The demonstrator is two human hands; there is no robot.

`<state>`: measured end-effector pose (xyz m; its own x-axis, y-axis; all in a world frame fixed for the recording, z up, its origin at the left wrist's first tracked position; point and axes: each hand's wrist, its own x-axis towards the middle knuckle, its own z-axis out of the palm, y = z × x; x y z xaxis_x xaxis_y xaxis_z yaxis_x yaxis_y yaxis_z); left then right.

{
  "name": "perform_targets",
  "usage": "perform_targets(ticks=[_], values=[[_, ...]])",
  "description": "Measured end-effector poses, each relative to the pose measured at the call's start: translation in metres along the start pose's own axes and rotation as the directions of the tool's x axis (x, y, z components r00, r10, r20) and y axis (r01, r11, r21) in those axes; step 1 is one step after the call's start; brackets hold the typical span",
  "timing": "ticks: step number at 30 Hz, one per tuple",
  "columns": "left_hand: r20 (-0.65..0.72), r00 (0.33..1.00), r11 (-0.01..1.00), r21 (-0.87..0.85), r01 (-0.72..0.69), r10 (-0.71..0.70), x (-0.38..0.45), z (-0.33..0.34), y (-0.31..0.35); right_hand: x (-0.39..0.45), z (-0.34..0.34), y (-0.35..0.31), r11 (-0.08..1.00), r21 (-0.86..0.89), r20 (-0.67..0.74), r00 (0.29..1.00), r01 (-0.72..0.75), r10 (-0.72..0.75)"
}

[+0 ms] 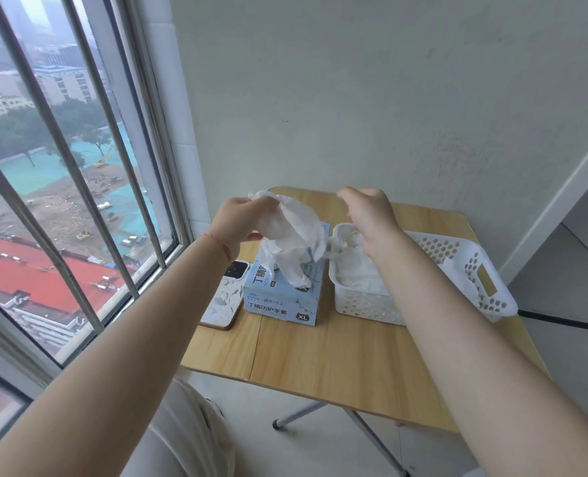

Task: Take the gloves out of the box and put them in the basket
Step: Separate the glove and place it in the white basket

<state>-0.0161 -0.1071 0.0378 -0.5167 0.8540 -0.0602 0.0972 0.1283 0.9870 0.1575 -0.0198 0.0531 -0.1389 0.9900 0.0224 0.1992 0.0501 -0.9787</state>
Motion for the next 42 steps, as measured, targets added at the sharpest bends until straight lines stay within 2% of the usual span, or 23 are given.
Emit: perform_targets(ticks=[2, 4, 6, 8, 10, 11, 14, 16, 17, 19, 21, 23, 29, 34, 38, 42], values=[[0.018, 1.000, 0.999, 0.033, 0.015, -0.016, -0.001, 0.003, 0.005, -0.005, 0.003, -0.002, 0.993, -0.064, 0.044, 0.994, 0.103, -0.100], [0.062, 0.998, 0.999, 0.048, 0.015, -0.018, -0.004, 0.009, 0.013, -0.015, 0.005, -0.008, 0.984, -0.068, 0.212, 0.966, 0.164, -0.146], [0.159, 0.987, 1.000, 0.006, 0.007, -0.007, -0.008, 0.015, 0.021, -0.026, 0.007, -0.015, 0.955, -0.155, 0.417, 0.894, 0.251, -0.167], [0.284, 0.959, 0.998, -0.060, 0.013, 0.005, -0.010, 0.018, 0.028, -0.030, 0.007, -0.017, 0.911, -0.266, 0.501, 0.853, 0.315, -0.149], [0.357, 0.934, 0.999, -0.052, 0.004, 0.015, -0.011, 0.018, 0.029, -0.025, 0.005, -0.013, 0.873, -0.333, 0.448, 0.875, 0.356, -0.186], [0.346, 0.938, 0.999, -0.036, -0.009, 0.021, -0.011, 0.018, 0.029, -0.023, 0.003, -0.012, 0.865, -0.342, 0.392, 0.892, 0.368, -0.224], [0.141, 0.987, 0.996, -0.042, -0.077, 0.082, -0.010, 0.018, 0.028, -0.018, -0.007, -0.013, 0.890, -0.297, 0.237, 0.929, 0.347, -0.283], [0.054, 0.986, 0.986, -0.070, -0.152, 0.156, -0.006, 0.018, 0.025, -0.021, -0.014, -0.020, 0.932, -0.192, 0.249, 0.934, 0.307, -0.256], [0.081, 0.975, 0.975, -0.089, -0.201, 0.208, -0.006, 0.017, 0.023, -0.024, -0.015, -0.024, 0.953, -0.132, 0.283, 0.932, 0.271, -0.226], [0.263, 0.912, 0.947, -0.152, -0.284, 0.315, -0.009, 0.021, 0.023, -0.033, -0.017, -0.034, 0.976, -0.019, 0.347, 0.917, 0.216, -0.196], [0.477, 0.805, 0.934, -0.232, -0.271, 0.352, -0.018, 0.028, 0.025, -0.039, -0.019, -0.039, 0.978, 0.053, 0.370, 0.905, 0.204, -0.209], [0.562, 0.764, 0.945, -0.261, -0.200, 0.316, -0.022, 0.034, 0.027, -0.040, -0.023, -0.039, 0.973, 0.047, 0.366, 0.903, 0.226, -0.227], [0.507, 0.841, 0.980, -0.145, -0.133, 0.189, -0.020, 0.029, 0.015, -0.030, -0.031, -0.026, 0.948, -0.104, 0.267, 0.927, 0.301, -0.265], [0.376, 0.908, 0.980, -0.138, -0.145, 0.187, -0.016, 0.025, 0.014, -0.025, -0.034, -0.022, 0.920, -0.237, 0.174, 0.945, 0.312, -0.276], [0.367, 0.914, 0.985, -0.040, -0.168, 0.171, -0.016, 0.023, 0.017, -0.025, -0.029, -0.023, 0.919, -0.276, 0.166, 0.956, 0.281, -0.243], [0.350, 0.925, 0.984, 0.033, -0.173, 0.151, -0.019, 0.022, 0.012, -0.027, -0.020, -0.020, 0.943, -0.228, 0.231, 0.954, 0.245, -0.192]])
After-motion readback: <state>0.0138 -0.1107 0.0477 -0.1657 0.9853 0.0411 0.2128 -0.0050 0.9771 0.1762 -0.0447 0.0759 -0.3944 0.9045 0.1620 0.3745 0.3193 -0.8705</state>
